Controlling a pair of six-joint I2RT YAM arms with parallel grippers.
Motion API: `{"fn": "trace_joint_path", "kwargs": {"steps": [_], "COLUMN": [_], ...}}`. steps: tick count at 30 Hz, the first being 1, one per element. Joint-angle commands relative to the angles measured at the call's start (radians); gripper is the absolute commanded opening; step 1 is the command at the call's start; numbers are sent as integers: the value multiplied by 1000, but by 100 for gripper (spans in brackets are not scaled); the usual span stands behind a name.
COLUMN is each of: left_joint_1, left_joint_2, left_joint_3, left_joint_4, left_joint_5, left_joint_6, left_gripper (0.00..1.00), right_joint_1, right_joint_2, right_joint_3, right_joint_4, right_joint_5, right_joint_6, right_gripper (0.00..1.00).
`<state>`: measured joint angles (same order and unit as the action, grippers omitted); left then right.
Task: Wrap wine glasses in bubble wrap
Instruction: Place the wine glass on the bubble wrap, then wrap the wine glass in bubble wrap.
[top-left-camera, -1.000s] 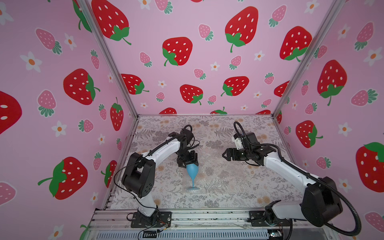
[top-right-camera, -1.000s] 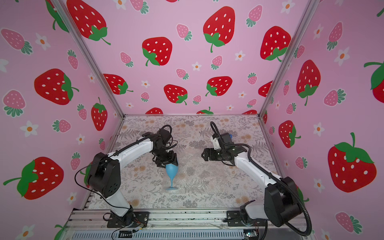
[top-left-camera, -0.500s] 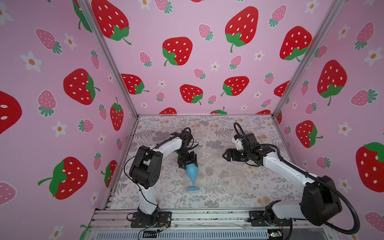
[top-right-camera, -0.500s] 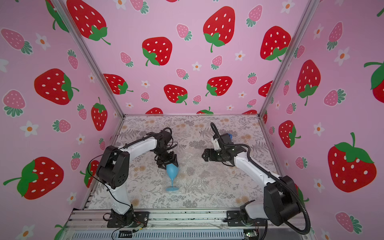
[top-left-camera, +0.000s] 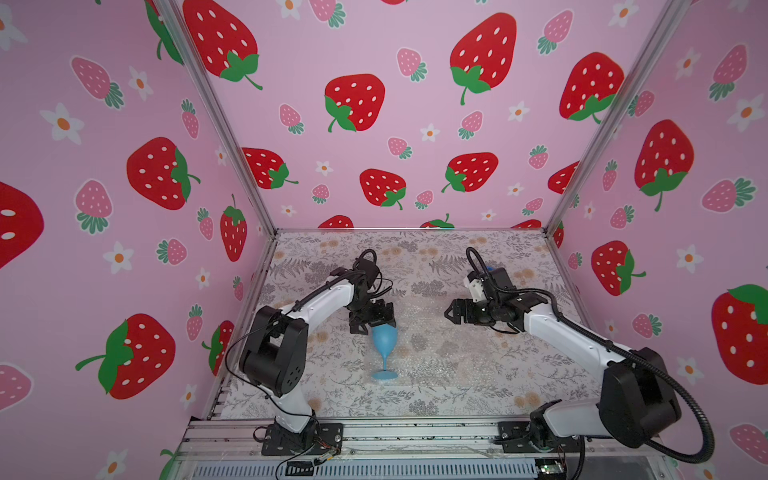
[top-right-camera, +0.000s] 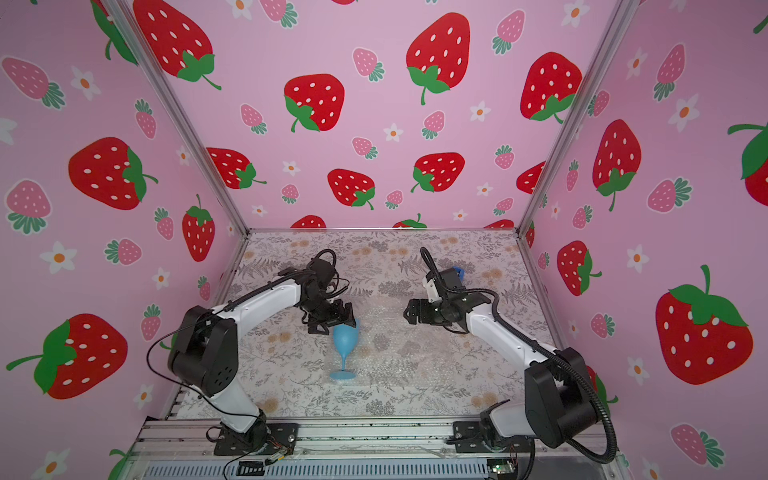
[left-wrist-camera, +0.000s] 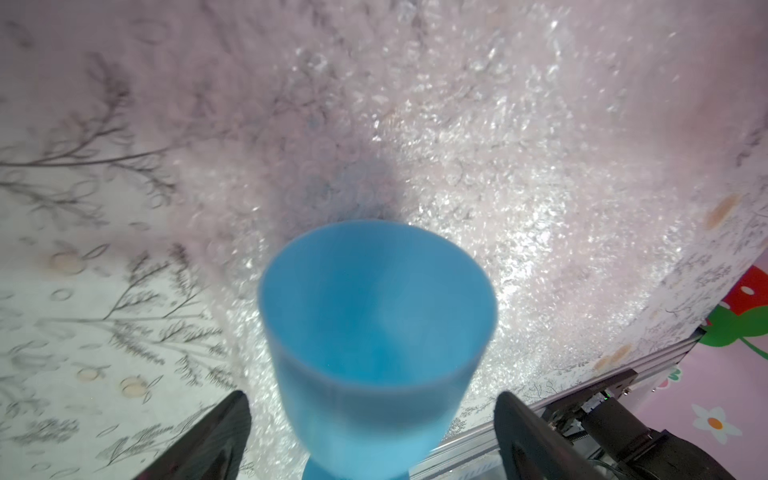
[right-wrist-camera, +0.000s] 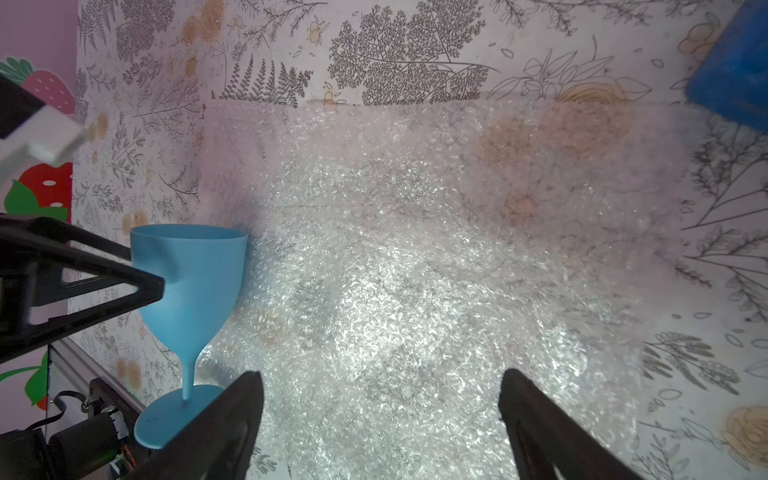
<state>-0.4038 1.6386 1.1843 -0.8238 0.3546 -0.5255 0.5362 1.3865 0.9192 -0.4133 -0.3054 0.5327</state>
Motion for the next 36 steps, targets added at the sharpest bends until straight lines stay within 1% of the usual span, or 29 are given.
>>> {"fn": "trace_joint_path", "kwargs": {"steps": [1, 3, 4, 6, 7, 9, 10, 11, 13, 16, 24, 29, 33, 36], "left_joint_1": [22, 26, 31, 56, 73, 97, 99, 99, 99, 99, 100, 100, 103, 103], "left_joint_2": [-150, -243, -287, -356, -383, -422, -436, -445, -459, -458, -421, -389, -379, -382], "left_joint_3": [-119, -222, -280, -376, -428, -522, -565, -593, -642, -678, -733, -735, -732, -728], "left_joint_4": [71, 127, 161, 216, 244, 311, 353, 374, 403, 431, 524, 553, 574, 589], "left_joint_5": [-94, -132, -130, -81, -40, 42, 83, 95, 106, 111, 126, 143, 160, 181], "left_joint_6": [-30, -46, -54, -62, -77, -112, -119, -121, -134, -137, -143, -129, -129, -131], "left_gripper": [90, 84, 81, 77, 70, 54, 49, 46, 45, 43, 41, 41, 32, 21], "right_joint_1": [18, 35, 45, 68, 80, 105, 119, 130, 147, 160, 171, 177, 177, 177], "right_joint_2": [-13, -17, -16, -16, -14, -11, -9, -6, 0, 8, 17, 5, -1, -7], "right_joint_3": [-8, -11, -13, -15, -17, -17, -18, -18, -20, -28, -32, -40, -48, -65], "right_joint_4": [7, 22, 27, 41, 52, 72, 82, 88, 96, 114, 133, 142, 143, 162], "right_joint_5": [-30, -43, -53, -68, -79, -91, -96, -99, -98, -100, -100, -101, -109, -117], "right_joint_6": [33, 44, 52, 74, 86, 109, 118, 125, 140, 157, 182, 188, 197, 216], "right_gripper": [90, 90, 89, 88, 88, 87, 86, 85, 84, 83, 82, 82, 81, 81]}}
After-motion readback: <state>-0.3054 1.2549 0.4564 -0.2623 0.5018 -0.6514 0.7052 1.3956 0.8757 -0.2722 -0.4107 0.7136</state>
